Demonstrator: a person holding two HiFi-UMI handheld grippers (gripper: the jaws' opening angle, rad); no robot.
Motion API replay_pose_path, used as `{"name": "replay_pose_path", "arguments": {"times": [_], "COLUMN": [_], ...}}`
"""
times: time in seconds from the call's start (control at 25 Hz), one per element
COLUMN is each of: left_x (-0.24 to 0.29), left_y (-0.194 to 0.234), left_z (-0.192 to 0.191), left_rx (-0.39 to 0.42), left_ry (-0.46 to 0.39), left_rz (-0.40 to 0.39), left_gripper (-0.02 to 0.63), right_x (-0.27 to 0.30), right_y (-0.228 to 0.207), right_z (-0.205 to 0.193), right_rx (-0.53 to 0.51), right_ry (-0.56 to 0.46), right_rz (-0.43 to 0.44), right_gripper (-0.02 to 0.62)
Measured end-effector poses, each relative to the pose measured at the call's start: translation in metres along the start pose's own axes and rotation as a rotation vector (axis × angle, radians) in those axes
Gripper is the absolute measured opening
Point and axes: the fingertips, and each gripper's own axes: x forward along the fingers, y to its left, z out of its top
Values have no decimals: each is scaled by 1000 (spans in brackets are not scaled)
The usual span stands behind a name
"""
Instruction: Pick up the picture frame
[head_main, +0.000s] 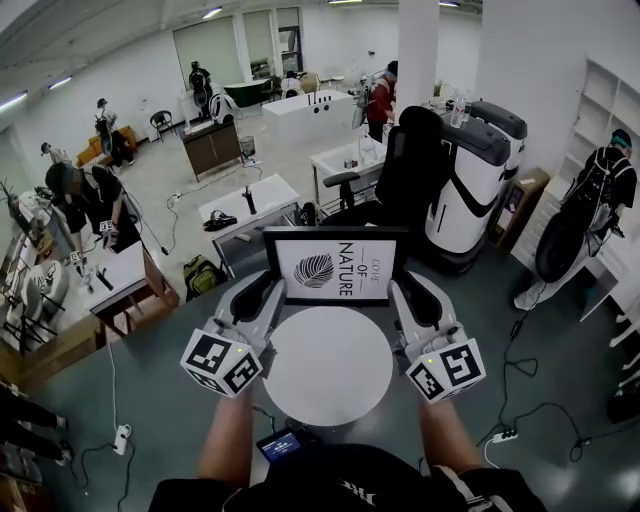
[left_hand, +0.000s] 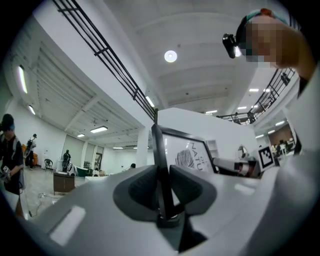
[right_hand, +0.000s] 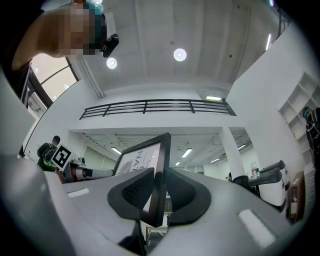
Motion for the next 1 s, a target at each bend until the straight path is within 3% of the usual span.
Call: {"name": "replay_pose_path", "arguments": {"times": [0.32, 1.0], "left_x": [-17, -27], "left_y": [-16, -24], "left_z": [35, 57], "left_rx": [47, 95], "left_ry": [-43, -86], "left_rz": [10, 26], "left_gripper": [78, 78], "right_x": [-8, -9], "right_y": [10, 14], "right_z": [28, 42], "right_rx": [-1, 9], "right_ry": [-49, -108], "right_rz": [18, 59], "right_gripper": [72, 71]}}
